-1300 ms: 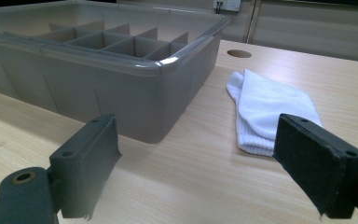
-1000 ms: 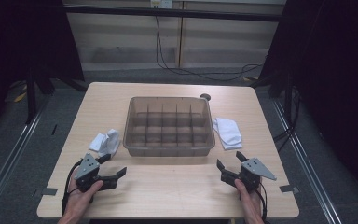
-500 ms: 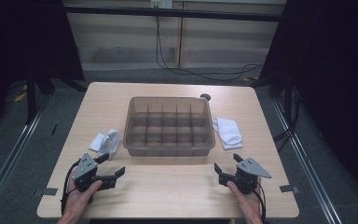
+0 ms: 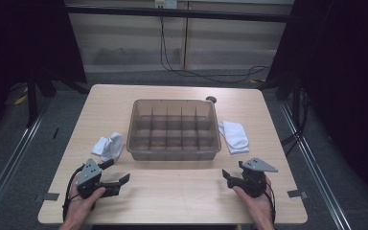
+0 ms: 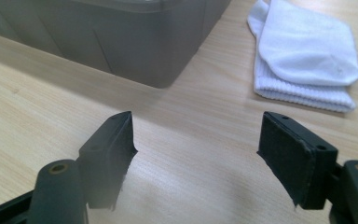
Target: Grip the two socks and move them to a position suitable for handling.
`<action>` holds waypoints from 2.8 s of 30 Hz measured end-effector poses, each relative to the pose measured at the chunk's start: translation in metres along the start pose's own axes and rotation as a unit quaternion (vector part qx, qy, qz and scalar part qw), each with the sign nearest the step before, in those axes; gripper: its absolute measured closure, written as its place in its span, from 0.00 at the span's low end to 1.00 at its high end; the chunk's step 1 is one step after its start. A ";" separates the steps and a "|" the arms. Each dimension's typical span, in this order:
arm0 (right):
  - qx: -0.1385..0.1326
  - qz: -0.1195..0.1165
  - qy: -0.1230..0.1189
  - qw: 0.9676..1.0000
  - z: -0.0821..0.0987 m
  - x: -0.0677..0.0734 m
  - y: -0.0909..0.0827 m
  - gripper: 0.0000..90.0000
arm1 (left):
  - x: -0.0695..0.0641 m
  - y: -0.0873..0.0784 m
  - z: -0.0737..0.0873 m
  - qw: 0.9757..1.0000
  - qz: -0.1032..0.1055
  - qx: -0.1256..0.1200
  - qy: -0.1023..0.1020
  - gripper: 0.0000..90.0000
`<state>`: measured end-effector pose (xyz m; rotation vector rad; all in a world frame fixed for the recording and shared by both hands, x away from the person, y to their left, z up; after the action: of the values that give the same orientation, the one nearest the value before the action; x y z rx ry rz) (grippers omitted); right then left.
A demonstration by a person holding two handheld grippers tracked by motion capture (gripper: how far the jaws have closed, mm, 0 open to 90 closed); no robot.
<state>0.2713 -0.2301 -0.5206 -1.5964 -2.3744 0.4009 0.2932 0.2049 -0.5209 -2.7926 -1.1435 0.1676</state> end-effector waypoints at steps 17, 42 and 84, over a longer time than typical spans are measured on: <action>0.030 -0.009 0.036 0.999 -0.043 -0.038 0.014 0.31 | -0.003 0.000 0.000 1.000 -0.001 0.001 0.005 0.19; 0.131 0.009 0.076 0.988 -0.069 -0.088 0.081 0.25 | -0.007 0.002 0.001 1.000 0.011 0.008 0.017 0.20; 0.207 0.120 0.053 0.970 -0.045 -0.099 0.122 0.82 | -0.011 0.003 0.002 0.999 0.034 0.024 0.014 0.21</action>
<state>0.4284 -0.2737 -0.5288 -1.6517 -1.8658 0.7807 0.2870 0.1957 -0.5228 -2.7835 -1.0253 0.1586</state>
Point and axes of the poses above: each handheld gripper's, and its own axes: y roughly forward along the jaws, z roughly out of its underside, x roughly to its left, the point moved 5 cm from there along y, roughly forward along the jaws, and after that the axes turned 14 degrees about -x, right-handed, at the moved point
